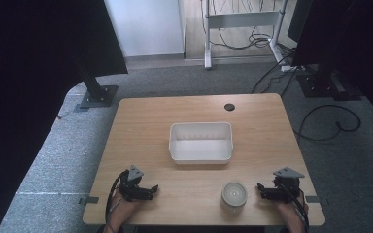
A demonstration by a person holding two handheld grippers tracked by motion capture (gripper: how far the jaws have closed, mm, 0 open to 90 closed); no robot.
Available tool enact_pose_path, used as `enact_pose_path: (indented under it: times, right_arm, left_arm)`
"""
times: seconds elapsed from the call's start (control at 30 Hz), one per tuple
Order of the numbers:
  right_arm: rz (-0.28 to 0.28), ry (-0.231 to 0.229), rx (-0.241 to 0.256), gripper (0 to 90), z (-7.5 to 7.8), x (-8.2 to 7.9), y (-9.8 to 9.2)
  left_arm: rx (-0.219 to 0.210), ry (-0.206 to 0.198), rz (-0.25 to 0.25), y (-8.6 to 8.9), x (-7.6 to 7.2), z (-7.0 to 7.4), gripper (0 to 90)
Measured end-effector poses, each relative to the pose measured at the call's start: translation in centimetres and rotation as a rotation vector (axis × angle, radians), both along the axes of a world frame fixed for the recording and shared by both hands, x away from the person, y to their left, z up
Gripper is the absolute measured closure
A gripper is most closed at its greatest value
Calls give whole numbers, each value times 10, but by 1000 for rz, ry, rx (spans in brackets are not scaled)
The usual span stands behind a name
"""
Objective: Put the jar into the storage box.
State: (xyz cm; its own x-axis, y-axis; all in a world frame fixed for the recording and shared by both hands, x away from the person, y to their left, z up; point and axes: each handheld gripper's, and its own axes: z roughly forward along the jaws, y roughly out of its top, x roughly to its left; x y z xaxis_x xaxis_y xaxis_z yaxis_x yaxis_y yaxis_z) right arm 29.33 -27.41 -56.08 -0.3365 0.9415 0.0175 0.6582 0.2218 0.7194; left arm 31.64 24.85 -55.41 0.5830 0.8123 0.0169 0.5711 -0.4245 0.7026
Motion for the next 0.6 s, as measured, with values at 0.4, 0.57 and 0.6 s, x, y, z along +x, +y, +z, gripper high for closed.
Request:
enact_pose_path:
  times: [0.4, 0.57, 0.6]
  right_arm:
    - [6, 0, -1, 31, 0, 3, -1]
    - [6, -1, 0, 32, 0, 3, -1]
    - [6, -1, 0, 32, 0, 3, -1]
  left_arm:
    - [0, -1, -14, 0, 0, 0, 7]
    - [-1, -8, -16, 2, -1, 0, 24]
    - [-1, -8, -16, 2, -1, 0, 27]
